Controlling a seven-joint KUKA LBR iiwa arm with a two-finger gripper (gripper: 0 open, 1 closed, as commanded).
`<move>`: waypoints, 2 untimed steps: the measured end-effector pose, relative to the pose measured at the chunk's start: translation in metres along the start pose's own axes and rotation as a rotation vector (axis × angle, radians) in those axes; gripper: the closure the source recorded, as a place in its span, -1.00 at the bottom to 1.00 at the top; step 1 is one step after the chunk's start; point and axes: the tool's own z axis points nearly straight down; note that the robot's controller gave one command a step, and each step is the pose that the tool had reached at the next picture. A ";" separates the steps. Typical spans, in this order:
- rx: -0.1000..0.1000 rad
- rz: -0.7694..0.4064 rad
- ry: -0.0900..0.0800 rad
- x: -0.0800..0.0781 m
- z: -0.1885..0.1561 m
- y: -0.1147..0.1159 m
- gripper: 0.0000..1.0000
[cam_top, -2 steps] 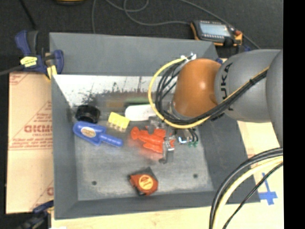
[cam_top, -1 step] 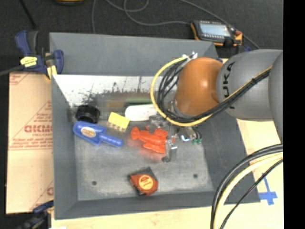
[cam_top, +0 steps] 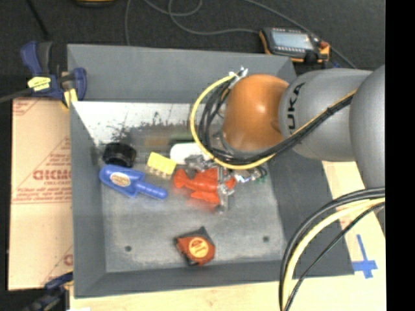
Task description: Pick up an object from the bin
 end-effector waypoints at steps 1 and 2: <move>0.002 0.016 -0.007 -0.013 0.013 -0.042 1.00; 0.002 0.018 -0.008 -0.013 0.013 -0.043 1.00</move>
Offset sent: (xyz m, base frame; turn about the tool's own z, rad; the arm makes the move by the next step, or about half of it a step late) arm 0.0000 0.0000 0.0000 0.0000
